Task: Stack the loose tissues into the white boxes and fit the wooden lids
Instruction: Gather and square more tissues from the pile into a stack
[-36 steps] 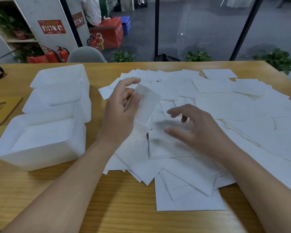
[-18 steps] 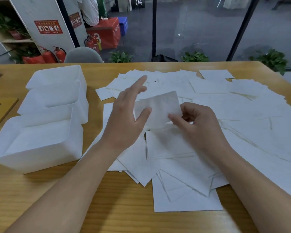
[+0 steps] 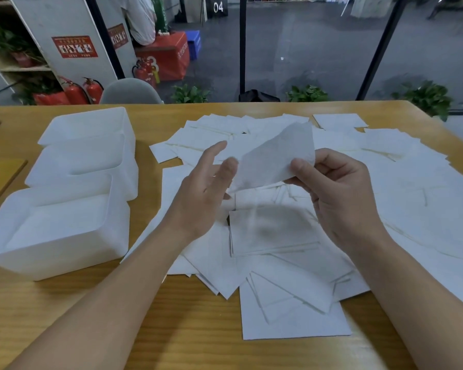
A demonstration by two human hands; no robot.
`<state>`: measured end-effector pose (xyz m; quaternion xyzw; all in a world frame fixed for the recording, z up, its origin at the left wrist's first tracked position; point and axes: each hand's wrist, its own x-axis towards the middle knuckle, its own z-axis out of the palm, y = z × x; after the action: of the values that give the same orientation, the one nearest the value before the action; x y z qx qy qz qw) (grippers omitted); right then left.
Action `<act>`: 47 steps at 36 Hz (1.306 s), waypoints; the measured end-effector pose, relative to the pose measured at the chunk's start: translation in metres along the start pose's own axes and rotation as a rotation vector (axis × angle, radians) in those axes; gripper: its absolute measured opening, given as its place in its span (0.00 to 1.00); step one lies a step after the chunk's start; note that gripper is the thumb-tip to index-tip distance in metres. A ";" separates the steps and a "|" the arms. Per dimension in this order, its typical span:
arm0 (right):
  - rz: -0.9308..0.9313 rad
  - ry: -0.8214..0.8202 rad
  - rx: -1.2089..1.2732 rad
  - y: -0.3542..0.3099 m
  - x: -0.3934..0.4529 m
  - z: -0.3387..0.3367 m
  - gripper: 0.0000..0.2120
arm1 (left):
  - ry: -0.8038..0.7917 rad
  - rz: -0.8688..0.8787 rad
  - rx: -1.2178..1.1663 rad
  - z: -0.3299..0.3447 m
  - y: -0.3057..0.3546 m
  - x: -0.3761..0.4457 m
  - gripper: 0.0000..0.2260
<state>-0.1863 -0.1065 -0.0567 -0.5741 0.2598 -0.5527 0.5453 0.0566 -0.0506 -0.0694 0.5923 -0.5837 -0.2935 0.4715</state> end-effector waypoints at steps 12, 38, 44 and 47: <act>0.132 0.012 -0.193 -0.006 0.007 -0.016 0.19 | -0.072 -0.082 -0.249 -0.005 -0.002 0.003 0.34; 0.056 -0.156 -1.100 0.000 -0.015 -0.033 0.18 | -0.227 0.060 0.404 -0.019 -0.010 -0.010 0.12; -0.026 -0.149 -1.041 0.005 -0.013 -0.032 0.10 | -0.440 0.032 0.490 -0.059 -0.016 -0.018 0.10; -0.026 -0.189 -0.983 0.008 -0.019 -0.022 0.05 | -0.497 0.021 0.532 -0.063 -0.018 -0.023 0.15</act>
<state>-0.2090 -0.0993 -0.0756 -0.8140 0.4317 -0.3173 0.2246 0.1175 -0.0175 -0.0663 0.5988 -0.7425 -0.2615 0.1475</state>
